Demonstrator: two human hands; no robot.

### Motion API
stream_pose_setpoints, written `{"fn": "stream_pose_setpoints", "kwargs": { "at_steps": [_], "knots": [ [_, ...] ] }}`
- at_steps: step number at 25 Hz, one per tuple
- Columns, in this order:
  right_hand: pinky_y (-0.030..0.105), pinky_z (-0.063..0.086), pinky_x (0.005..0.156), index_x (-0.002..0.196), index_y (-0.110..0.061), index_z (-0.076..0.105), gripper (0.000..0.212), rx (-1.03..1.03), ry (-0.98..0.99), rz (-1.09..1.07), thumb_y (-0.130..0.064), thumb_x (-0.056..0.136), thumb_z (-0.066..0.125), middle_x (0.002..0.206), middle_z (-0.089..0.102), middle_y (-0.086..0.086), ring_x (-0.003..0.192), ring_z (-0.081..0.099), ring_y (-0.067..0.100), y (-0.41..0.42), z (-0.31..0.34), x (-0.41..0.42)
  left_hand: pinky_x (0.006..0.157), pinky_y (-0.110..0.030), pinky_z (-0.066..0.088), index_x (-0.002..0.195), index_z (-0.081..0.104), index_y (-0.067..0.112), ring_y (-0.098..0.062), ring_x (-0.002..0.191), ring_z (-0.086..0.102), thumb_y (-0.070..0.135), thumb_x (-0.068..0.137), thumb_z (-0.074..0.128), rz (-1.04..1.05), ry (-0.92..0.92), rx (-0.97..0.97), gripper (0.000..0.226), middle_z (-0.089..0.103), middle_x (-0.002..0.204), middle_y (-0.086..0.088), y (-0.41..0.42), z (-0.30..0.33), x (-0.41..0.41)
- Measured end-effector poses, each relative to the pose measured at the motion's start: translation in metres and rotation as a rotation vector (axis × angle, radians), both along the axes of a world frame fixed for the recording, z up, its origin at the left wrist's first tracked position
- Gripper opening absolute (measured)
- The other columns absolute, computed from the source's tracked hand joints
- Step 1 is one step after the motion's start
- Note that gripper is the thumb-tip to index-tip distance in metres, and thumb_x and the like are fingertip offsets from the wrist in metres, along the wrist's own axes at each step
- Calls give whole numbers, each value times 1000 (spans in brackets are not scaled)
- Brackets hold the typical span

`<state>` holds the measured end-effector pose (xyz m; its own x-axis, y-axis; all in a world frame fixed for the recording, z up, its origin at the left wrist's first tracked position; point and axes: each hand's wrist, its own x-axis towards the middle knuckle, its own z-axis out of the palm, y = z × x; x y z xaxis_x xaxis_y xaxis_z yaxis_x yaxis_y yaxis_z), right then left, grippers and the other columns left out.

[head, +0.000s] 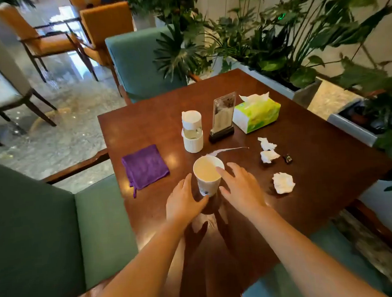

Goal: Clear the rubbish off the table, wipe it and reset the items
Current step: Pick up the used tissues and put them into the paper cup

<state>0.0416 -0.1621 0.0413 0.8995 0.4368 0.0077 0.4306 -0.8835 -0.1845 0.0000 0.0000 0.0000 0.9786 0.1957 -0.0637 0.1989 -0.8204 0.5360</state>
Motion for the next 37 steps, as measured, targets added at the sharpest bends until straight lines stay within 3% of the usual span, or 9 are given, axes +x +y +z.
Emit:
{"fn": "stream_pose_setpoints", "kwargs": {
  "at_steps": [3, 6, 10, 15, 21, 25, 28, 32, 37],
  "knots": [
    [32, 42, 98, 133, -23, 45, 39, 117, 61, 9, -29, 94, 50, 142, 42, 5, 126, 44, 21, -4, -19, 20, 91, -11, 31, 139, 32, 29, 1, 119, 40, 40, 77, 71, 17, -18, -382, 74, 45, 139, 9, -14, -11, 23],
    [31, 45, 91, 120, -16, 58, 30, 257, 77, 0, -24, 92, 54, 130, 55, 5, 116, 51, 21, -14, -32, 31, 89, -8, 33, 135, 35, 28, 3, 113, 40, 31, 77, 74, 62, -1, -587, 70, 45, 127, 16, -23, -17, 34],
    [32, 47, 90, 111, -15, 66, 29, 454, 105, -31, -21, 82, 68, 122, 62, 6, 109, 58, 23, -38, -35, 39, 85, -4, 38, 127, 32, 33, 0, 116, 43, 27, 75, 77, 10, -4, -660, 70, 44, 125, 18, -29, -18, 40],
    [27, 46, 87, 102, -13, 70, 27, 651, 95, -59, -15, 75, 75, 111, 67, 8, 102, 59, 16, -71, -15, 26, 97, -23, 43, 132, 37, 31, -4, 121, 45, 30, 69, 80, -69, -21, -719, 77, 48, 131, 11, -49, -10, 34],
    [31, 49, 93, 109, -15, 66, 34, 694, 159, -41, -13, 76, 74, 115, 64, 2, 107, 57, 15, -95, -18, 10, 78, -9, 45, 119, 41, 41, 7, 107, 52, 5, 70, 79, -30, -31, -817, 72, 53, 117, 19, -83, -12, 17],
    [21, 45, 94, 123, -21, 56, 50, 758, 174, -145, -18, 77, 74, 120, 58, -10, 110, 53, 6, -111, -27, 10, 79, -8, 44, 121, 39, 40, 13, 104, 51, 7, 69, 80, 20, -27, -835, 74, 53, 116, 22, -96, -17, 19],
    [36, 42, 95, 129, -23, 50, 53, 512, -23, -419, -27, 80, 70, 134, 51, 2, 122, 44, 21, -143, -54, 34, 85, -8, 44, 118, 38, 43, 14, 105, 50, 9, 67, 81, 69, -32, -821, 76, 52, 116, 23, -101, -24, 17],
    [42, 40, 99, 141, -28, 31, 63, 18, 251, -409, -32, 87, 61, 150, 27, 7, 133, 26, 29, -166, -91, 68, 95, -23, 46, 113, 38, 52, -6, 111, 54, 15, 65, 83, 92, -30, -768, 75, 52, 119, 23, -103, -31, 15],
    [39, 46, 85, 121, -13, 57, 35, 42, 161, -343, -16, 86, 60, 116, 60, 15, 108, 52, 32, -162, -107, 82, 96, -23, 45, 117, 38, 52, -1, 115, 50, 16, 66, 83, 65, -40, -736, 77, 51, 124, 20, -103, -34, 18]
  ]
}}
